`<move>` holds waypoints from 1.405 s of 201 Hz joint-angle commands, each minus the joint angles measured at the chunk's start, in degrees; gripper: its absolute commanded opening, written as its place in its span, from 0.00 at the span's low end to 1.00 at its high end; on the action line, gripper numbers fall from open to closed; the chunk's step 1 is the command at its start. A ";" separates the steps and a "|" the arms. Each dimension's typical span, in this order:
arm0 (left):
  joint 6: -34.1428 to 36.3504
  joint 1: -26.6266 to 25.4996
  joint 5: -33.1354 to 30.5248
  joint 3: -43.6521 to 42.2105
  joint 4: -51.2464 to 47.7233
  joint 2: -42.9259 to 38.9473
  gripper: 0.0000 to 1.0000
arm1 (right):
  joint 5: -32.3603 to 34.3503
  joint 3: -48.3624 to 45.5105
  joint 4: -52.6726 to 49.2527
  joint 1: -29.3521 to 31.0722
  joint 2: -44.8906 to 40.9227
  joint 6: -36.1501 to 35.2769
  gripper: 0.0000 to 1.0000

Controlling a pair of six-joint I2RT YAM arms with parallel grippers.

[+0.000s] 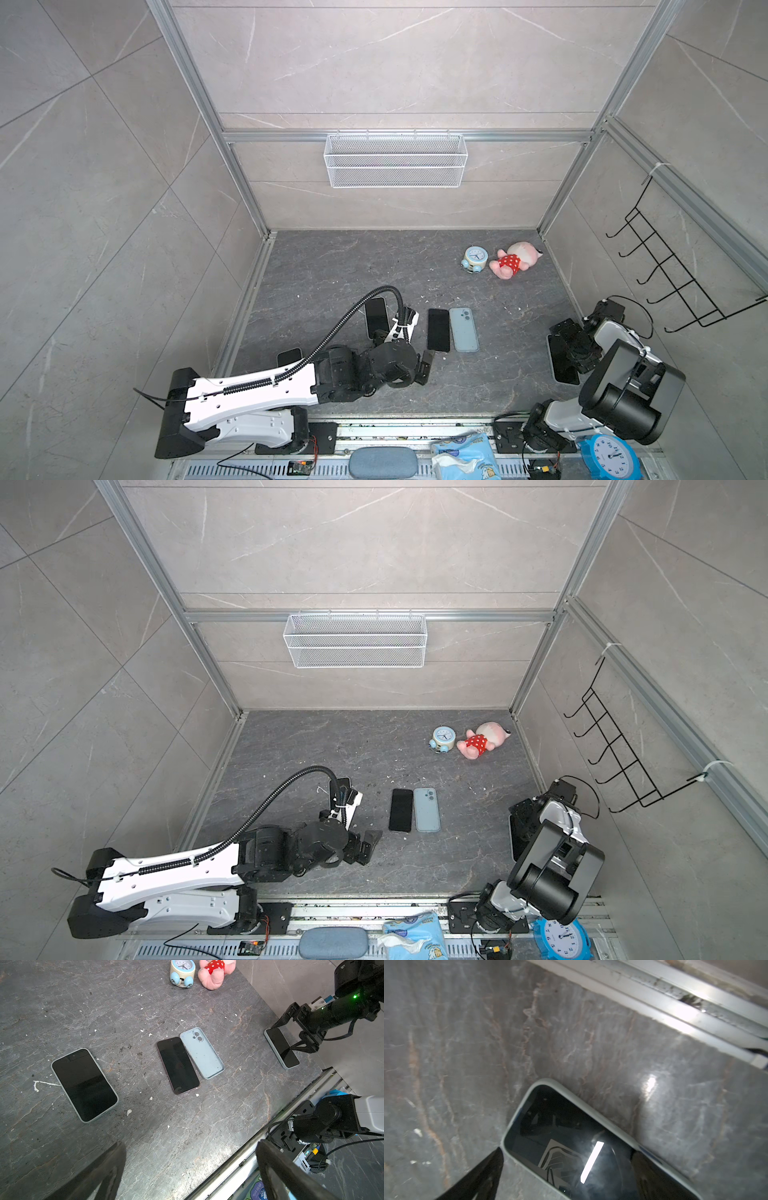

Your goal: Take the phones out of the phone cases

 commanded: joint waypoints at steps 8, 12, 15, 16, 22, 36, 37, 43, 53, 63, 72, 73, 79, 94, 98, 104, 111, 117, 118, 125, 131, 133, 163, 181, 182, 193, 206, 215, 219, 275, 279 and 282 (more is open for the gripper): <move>-0.10 0.37 -0.68 -0.82 1.53 -1.21 1.00 | 0.43 -2.10 -3.45 0.11 1.25 1.58 0.98; -0.12 0.36 -0.69 -0.83 1.52 -1.28 1.00 | 2.09 -1.96 -3.82 0.11 1.04 1.77 0.98; -0.17 0.36 -0.64 -0.82 1.52 -1.33 1.00 | 3.17 -1.96 -3.96 0.07 0.82 1.97 0.98; -0.18 0.37 -0.58 -0.83 1.52 -1.34 1.00 | 3.45 -1.96 -4.02 0.08 0.72 2.02 0.98; -0.30 0.32 -0.48 -0.86 1.52 -1.35 1.00 | 5.00 -1.83 -4.32 0.09 0.35 2.35 0.98; -0.39 0.36 -0.45 -1.11 1.60 -1.63 1.00 | 8.86 -1.65 -5.07 0.01 0.10 3.26 0.98; -0.42 0.36 -0.48 -1.11 1.60 -1.63 1.00 | 8.86 -1.65 -5.07 0.01 0.10 3.26 0.98; -0.44 0.37 -0.58 -1.19 1.54 -1.67 1.00 | 10.01 -1.56 -5.32 -0.18 0.18 3.74 0.98; -0.42 0.37 -0.61 -1.32 1.52 -1.78 1.00 | 10.79 -1.68 -5.38 -0.49 0.60 4.13 0.98; -0.40 0.32 -0.68 -1.43 1.52 -1.93 1.00 | 10.63 -1.47 -5.66 -0.81 1.60 4.24 0.96; -0.59 0.36 -0.66 -1.46 1.52 -2.06 1.00 | 10.32 -0.95 -6.09 -0.93 2.17 4.15 0.96; -0.61 0.32 -0.67 -1.50 1.52 -2.05 1.00 | 10.28 -0.93 -6.10 -0.99 2.23 4.17 0.96; -0.60 0.36 -0.74 -1.54 1.52 -2.11 1.00 | 9.84 -0.89 -6.12 -1.03 2.37 4.08 0.96; -0.53 0.36 -0.70 -1.55 1.65 -2.18 1.00 | 5.84 -1.57 -4.75 -1.11 2.90 3.31 0.95; -0.62 0.35 -0.70 -1.55 1.61 -2.09 1.00 | 4.82 -1.79 -4.48 -1.18 3.26 3.20 0.96; -0.71 0.37 -0.69 -1.55 1.59 -2.11 1.00 | 3.58 -1.95 -4.35 -1.37 3.87 3.08 0.96; -0.74 0.36 -0.71 -1.55 1.61 -2.04 1.00 | 2.80 -1.55 -4.63 -1.64 4.30 2.72 0.98; -0.77 0.36 -0.52 -1.55 1.61 -2.05 1.00 | 2.21 -1.41 -4.65 -1.59 4.34 2.47 0.99; -0.74 0.36 -0.52 -1.55 1.57 -2.09 1.00 | 2.14 -1.42 -4.68 -1.63 4.32 2.41 0.99; -0.72 0.35 -0.49 -1.44 1.48 -2.13 1.00 | 1.82 -1.58 -4.58 -1.80 4.10 2.42 0.99; -0.73 0.37 -0.46 -1.52 1.39 -2.28 0.99 | 1.68 -1.71 -4.45 -1.98 3.89 2.44 0.99; -0.72 0.32 -0.50 -1.52 1.38 -2.25 0.99 | 1.65 -1.75 -4.44 -2.04 3.88 2.43 0.99; -0.84 0.37 -0.72 -2.03 1.59 -3.01 0.99 | -0.54 -1.73 -4.22 -3.91 4.74 1.85 0.98; -0.71 0.36 -1.12 -2.25 1.77 -3.27 0.99 | -2.29 -2.50 -3.13 -3.89 3.68 1.43 0.97; -0.79 0.36 -1.12 -2.29 1.78 -3.27 0.99 | -2.49 -2.62 -3.03 -3.92 3.56 1.45 0.97; -0.54 0.32 -1.24 -2.35 1.94 -3.38 0.99 | -6.14 -3.83 -1.28 -3.95 3.48 1.78 0.96; -0.43 0.35 -1.14 -2.29 2.22 -3.28 1.00 | -7.86 -4.34 -0.77 -3.88 4.46 1.55 0.96; -0.31 0.37 -0.96 -2.12 2.26 -3.19 0.99 | -8.51 -4.09 -1.11 -3.87 4.51 1.18 0.96; -0.19 0.37 -1.00 -2.12 2.23 -3.14 0.99 | -9.03 -4.22 -1.01 -3.98 4.28 1.19 0.96; 0.08 0.28 -0.78 -1.87 2.57 -3.10 0.99 | -13.51 -6.01 0.00 -3.86 1.79 2.13 0.96; 0.13 0.31 -0.76 -1.90 2.65 -3.10 0.99 | -13.68 -6.21 0.15 -3.86 1.65 2.19 0.96; 0.09 0.34 -0.70 -1.87 2.67 -3.10 0.99 | -14.00 -6.46 0.36 -3.88 1.47 2.28 0.96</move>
